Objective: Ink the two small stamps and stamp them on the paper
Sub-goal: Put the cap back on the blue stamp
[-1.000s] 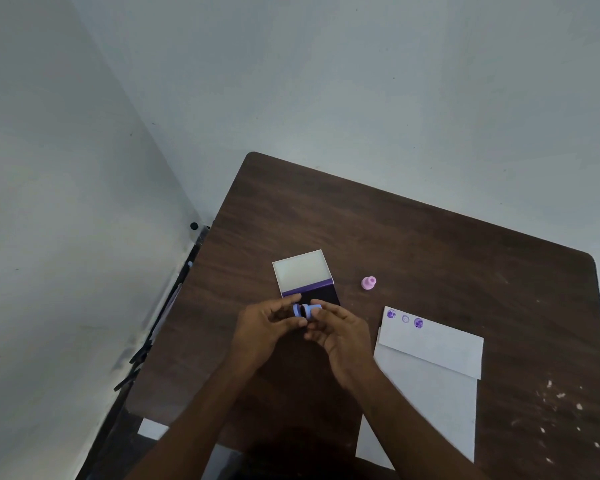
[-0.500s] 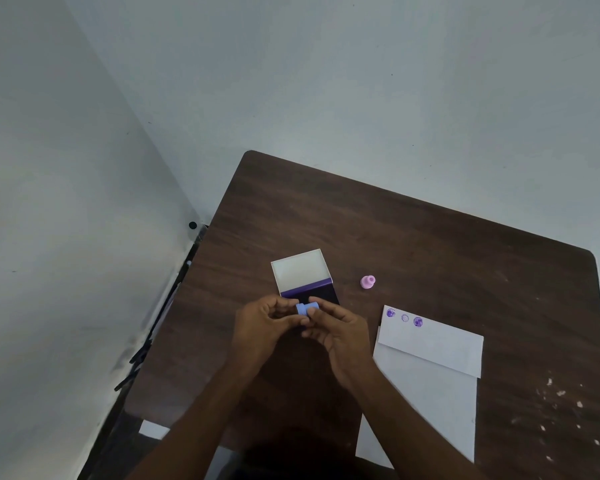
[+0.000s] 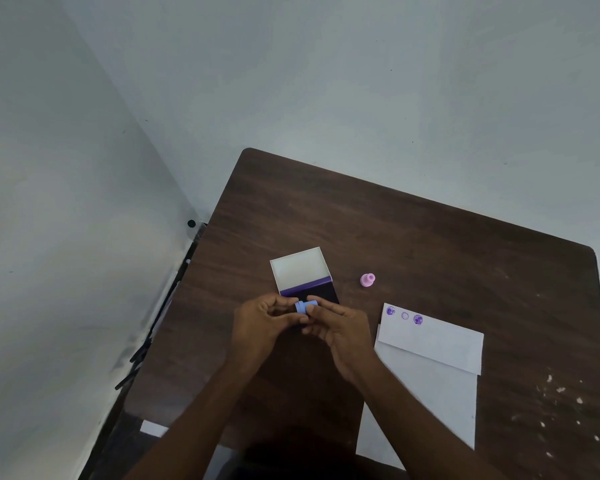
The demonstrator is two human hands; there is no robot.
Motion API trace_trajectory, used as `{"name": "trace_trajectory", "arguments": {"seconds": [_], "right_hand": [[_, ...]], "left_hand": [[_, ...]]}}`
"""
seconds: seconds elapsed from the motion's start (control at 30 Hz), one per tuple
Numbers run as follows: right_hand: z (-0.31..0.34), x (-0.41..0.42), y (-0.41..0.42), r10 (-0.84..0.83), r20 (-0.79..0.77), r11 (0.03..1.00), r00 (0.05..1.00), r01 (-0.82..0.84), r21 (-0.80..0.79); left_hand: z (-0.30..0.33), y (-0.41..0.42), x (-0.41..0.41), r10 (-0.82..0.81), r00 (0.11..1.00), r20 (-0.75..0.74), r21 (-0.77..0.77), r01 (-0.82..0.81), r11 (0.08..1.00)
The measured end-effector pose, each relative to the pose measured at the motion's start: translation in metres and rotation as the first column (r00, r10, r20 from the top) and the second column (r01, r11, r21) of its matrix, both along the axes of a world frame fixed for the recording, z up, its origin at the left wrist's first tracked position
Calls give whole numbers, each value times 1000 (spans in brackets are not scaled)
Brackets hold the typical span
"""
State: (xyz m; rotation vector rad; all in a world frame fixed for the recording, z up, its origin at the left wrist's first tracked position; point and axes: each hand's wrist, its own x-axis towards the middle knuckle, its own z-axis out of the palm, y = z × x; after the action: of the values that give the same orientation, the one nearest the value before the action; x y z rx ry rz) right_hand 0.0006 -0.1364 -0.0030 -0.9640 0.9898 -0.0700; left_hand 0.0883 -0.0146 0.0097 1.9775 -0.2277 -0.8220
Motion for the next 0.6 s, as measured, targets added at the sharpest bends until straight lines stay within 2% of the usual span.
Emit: {"name": "trace_trajectory", "arguments": {"seconds": [0.1, 0.27, 0.43, 0.6], "right_hand": [[-1, 1, -3, 53, -3, 997, 999, -53, -49], [-3, 0, -2, 100, -33, 989, 994, -103, -105], [-9, -1, -2, 78, -62, 996, 995, -80, -37], [-8, -3, -9, 10, 3, 999, 1000, -10, 52]], "left_hand": [[-3, -1, 1, 25, 998, -59, -27, -27, 999], [-7, 1, 0, 30, 997, -71, -35, -33, 999], [-4, -4, 0, -25, 999, -24, 12, 26, 1000], [-4, -7, 0, -35, 998, 49, -18, 36, 999]]}}
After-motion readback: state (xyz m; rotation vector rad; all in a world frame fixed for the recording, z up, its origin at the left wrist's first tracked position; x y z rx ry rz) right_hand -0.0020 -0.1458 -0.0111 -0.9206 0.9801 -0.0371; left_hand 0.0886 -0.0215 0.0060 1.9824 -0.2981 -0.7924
